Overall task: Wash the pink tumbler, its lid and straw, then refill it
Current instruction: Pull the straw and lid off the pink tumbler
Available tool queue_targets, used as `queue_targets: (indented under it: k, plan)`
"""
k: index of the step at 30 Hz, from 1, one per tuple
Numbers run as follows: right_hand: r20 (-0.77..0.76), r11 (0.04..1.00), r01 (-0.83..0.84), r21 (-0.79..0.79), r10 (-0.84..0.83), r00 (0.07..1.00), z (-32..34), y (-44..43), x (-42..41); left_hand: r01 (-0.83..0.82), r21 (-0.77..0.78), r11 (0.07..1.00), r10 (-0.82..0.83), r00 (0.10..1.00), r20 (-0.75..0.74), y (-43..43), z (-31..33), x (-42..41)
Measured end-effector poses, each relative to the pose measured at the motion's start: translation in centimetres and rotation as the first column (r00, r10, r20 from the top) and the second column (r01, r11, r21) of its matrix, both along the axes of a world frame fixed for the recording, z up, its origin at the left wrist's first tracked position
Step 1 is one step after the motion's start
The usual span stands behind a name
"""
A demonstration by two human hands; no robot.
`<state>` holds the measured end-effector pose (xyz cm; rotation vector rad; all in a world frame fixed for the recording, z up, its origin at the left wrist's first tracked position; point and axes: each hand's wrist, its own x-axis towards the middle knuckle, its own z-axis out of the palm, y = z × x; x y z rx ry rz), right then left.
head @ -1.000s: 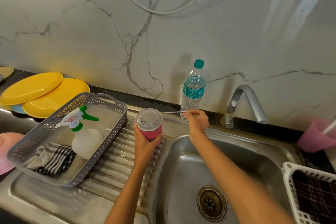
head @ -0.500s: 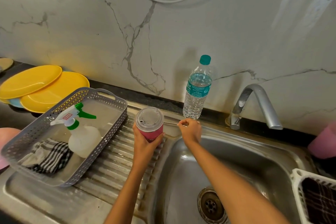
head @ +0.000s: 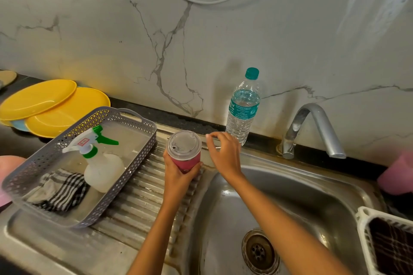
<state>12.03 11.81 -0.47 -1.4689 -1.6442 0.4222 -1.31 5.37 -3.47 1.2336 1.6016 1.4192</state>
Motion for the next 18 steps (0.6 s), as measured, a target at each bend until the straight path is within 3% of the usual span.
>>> queue_targets:
  k: [2, 5, 9, 12, 15, 18]
  plan:
    - [0.101, 0.997, -0.067, 0.024, 0.064, 0.993, 0.3, 0.1, -0.2, -0.003, 0.006, 1.0, 0.003, 1.0, -0.002, -0.1, 0.1, 0.0]
    - [0.116, 0.987, -0.104, -0.122, 0.119, 0.986, -0.7, 0.4, 0.4, 0.004, 0.003, 1.0, -0.004, 1.0, 0.004, -0.3, 0.2, 0.0]
    - [-0.106, 0.978, -0.131, -0.161, 0.114, 0.988, 0.0, -0.8, 0.2, 0.0, 0.004, 1.0, 0.0, 1.0, -0.016, -0.2, 0.4, 0.2]
    - [-0.264, 0.928, -0.316, -0.195, 0.261, 0.929, 2.6, -1.7, -1.0, -0.002, -0.004, 1.0, 0.002, 1.0, -0.019, -0.1, 0.3, 0.1]
    - [-0.114, 0.858, -0.451, -0.246, 0.436, 0.893, 4.8, -2.2, -2.2, -0.014, -0.018, 1.0, 0.014, 1.0, -0.023, 0.0, 0.2, -0.1]
    - [0.155, 0.884, -0.423, -0.199, 0.454, 0.877, 5.6, -2.1, -3.3, -0.015, 0.014, 1.0, 0.016, 0.998, -0.061, 0.4, 0.3, -0.1]
